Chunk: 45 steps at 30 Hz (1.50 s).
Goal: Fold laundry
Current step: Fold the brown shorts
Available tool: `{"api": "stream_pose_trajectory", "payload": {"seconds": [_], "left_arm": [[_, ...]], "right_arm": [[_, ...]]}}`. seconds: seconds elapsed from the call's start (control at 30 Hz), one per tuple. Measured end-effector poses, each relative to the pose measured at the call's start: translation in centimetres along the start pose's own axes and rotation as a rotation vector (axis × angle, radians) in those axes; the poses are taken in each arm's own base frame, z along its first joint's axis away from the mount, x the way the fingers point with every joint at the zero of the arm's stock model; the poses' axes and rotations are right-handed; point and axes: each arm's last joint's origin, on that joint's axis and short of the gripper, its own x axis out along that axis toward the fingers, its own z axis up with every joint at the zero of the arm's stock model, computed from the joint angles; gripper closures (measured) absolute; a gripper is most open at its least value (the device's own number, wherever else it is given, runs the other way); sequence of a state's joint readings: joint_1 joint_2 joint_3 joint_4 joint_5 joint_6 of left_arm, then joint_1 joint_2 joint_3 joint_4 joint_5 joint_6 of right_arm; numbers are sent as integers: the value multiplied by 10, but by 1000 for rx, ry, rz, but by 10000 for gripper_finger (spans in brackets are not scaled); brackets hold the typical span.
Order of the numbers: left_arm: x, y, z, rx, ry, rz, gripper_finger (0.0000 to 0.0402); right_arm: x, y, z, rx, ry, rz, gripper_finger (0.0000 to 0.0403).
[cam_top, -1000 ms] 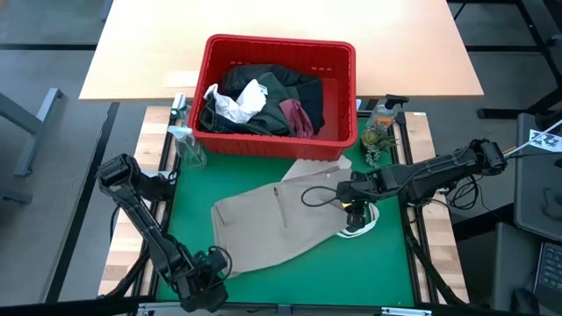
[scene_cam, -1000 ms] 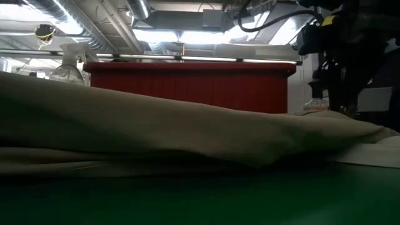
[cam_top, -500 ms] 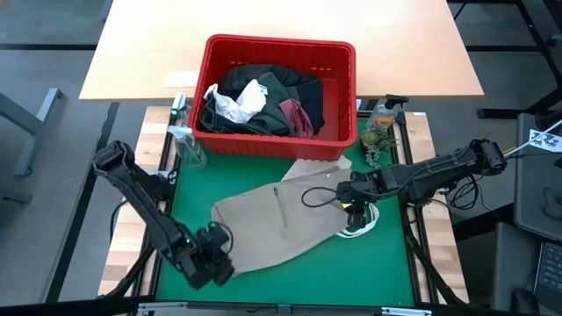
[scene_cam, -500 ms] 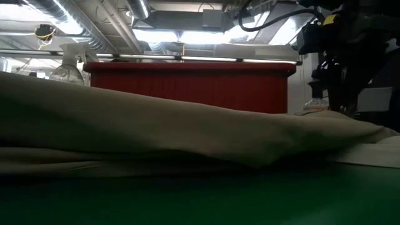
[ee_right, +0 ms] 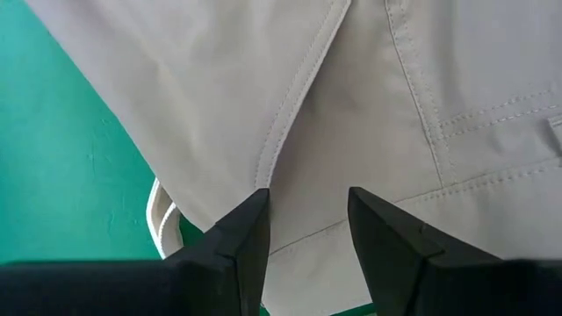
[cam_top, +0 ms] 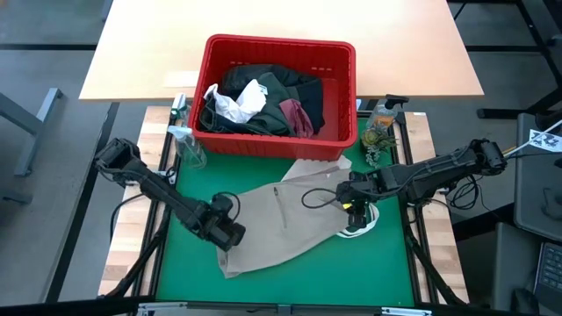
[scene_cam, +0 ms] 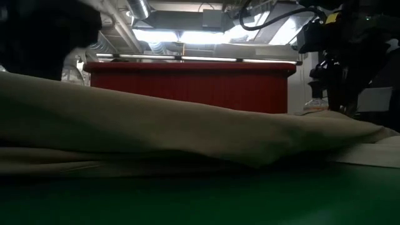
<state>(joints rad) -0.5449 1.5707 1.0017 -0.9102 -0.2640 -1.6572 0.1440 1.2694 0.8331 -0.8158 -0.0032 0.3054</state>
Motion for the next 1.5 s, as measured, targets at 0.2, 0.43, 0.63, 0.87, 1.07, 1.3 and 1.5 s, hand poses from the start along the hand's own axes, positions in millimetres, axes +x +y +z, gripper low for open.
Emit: {"api": "stream_pose_trajectory", "payload": {"seconds": [0.2,0.43,0.63,0.87,1.07,1.3,1.5], "left_arm": [[24,9,-3,-49,5,-43,310],[27,11,-6,-86,52,-29,310],[27,12,-6,-104,51,-18,310],[32,19,-5,-132,14,19,310],[42,22,-7,-140,-25,-33,310],[42,17,-5,-85,-84,-92,310],[42,17,-6,-87,-59,-90,310]], "right_arm": [[0,0,0,0,-1,0,247],[0,0,0,0,-1,0,247],[0,0,0,0,-3,1,247],[0,0,0,0,-3,1,247],[0,0,0,0,-3,1,247],[0,0,0,0,-3,1,247],[0,0,0,0,-4,1,247]]}}
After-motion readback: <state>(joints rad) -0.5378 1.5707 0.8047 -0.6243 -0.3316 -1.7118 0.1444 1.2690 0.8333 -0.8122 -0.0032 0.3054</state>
